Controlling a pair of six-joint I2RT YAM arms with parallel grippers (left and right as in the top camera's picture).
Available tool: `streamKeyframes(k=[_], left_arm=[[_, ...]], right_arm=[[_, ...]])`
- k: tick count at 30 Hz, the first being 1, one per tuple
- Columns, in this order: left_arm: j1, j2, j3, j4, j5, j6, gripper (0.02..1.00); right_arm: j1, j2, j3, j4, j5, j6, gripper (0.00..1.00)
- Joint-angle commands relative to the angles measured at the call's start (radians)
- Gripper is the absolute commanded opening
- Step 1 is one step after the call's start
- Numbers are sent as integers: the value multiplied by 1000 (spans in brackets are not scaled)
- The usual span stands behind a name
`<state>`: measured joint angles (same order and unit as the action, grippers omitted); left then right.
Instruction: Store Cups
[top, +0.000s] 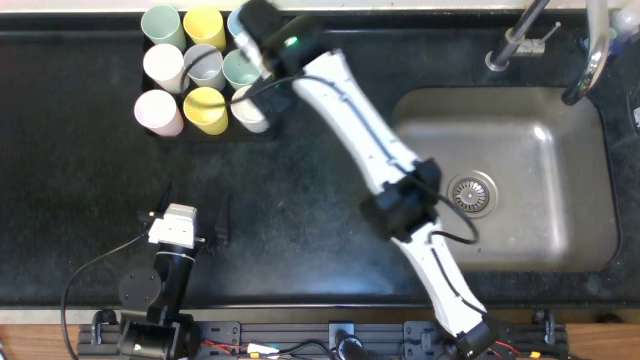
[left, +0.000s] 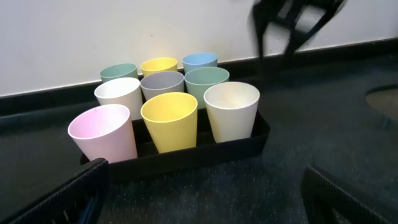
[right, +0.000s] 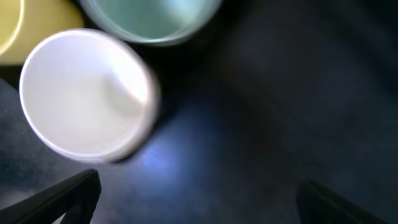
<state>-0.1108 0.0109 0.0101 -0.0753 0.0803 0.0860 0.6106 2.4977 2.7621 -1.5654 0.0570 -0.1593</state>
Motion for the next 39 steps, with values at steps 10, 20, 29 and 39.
streamKeyframes(k=[10, 20, 29, 39], left_arm=[[-1, -9, -2, -2, 16, 18, 998], [-1, -9, -2, -2, 16, 18, 998], [-1, -9, -2, -2, 16, 18, 998], [-1, -8, -2, -2, 16, 18, 998]], right_arm=[[-367, -627, -359, -73, 15, 175, 998], [-583, -1369, -1556, 641, 23, 412, 998], [-623, -1802, -2345, 1810, -3, 390, 996], [-604, -1935, -2719, 2012, 19, 301, 996]])
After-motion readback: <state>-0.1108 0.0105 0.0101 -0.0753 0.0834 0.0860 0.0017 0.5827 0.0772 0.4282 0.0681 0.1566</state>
